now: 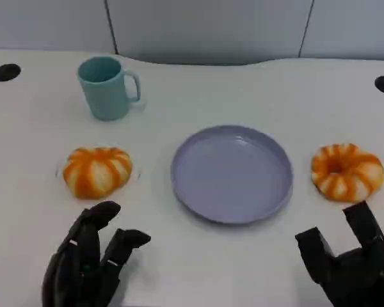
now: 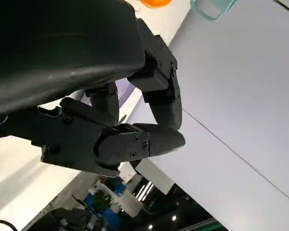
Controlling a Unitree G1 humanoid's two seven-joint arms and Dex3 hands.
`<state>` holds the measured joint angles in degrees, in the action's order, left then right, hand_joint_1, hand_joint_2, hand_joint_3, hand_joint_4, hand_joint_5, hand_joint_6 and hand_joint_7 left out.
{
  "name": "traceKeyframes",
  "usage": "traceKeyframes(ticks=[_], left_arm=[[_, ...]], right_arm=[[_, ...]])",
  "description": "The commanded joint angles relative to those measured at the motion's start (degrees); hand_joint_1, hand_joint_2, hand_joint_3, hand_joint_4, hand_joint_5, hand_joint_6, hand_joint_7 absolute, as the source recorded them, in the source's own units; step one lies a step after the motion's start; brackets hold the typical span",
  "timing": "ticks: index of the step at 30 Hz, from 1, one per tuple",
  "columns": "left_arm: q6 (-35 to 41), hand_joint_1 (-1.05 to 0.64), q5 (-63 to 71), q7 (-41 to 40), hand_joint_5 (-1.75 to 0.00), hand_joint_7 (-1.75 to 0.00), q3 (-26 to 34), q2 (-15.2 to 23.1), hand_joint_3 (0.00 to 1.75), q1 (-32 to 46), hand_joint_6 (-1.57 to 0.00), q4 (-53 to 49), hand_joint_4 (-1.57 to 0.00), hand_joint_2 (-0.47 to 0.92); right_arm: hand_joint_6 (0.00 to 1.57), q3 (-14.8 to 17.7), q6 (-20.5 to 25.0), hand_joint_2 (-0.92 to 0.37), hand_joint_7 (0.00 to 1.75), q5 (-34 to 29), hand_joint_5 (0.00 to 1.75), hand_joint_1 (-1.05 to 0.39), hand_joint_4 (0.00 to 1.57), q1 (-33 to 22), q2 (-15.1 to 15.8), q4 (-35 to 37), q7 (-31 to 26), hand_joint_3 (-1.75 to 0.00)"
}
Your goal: Grasp the bread from the table and place it into the plate.
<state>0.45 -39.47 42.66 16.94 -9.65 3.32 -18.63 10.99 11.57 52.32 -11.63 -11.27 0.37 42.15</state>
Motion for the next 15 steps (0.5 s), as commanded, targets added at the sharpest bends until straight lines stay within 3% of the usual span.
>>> traceKeyframes(ticks=[1,10,15], left_arm=[[-0.26,-0.59,-0.73,0.48,-1.53,-0.97,0.29,0.16,0.44,0.58,-0.51,0.02,-0.27,0.92],[-1.4,-0.59,0.82,-0.63,-1.53,-0.96,-0.07,0.06,0.43,1.0,-0.53,0.21,-0.29,0.92],[-4.7,-0.56,3.81,-1.91,-1.43,-0.79,-0.71,0.09,0.42,0.67,-0.63,-0.61,-0.35,0.92]], right_arm=[[0.67,0.48,0.44,-0.92,1.75,0.84,1.75,-0.61,0.92,0.19,0.47,-0.14,0.66,-0.2],[0.68,0.41,0.4,-0.92,1.75,0.19,1.75,-0.61,0.93,-0.72,0.34,-1.54,-0.71,-0.19],[0.67,0.92,1.55,-0.92,1.75,1.15,1.75,-0.6,0.92,0.22,1.24,-0.75,0.04,-0.19]])
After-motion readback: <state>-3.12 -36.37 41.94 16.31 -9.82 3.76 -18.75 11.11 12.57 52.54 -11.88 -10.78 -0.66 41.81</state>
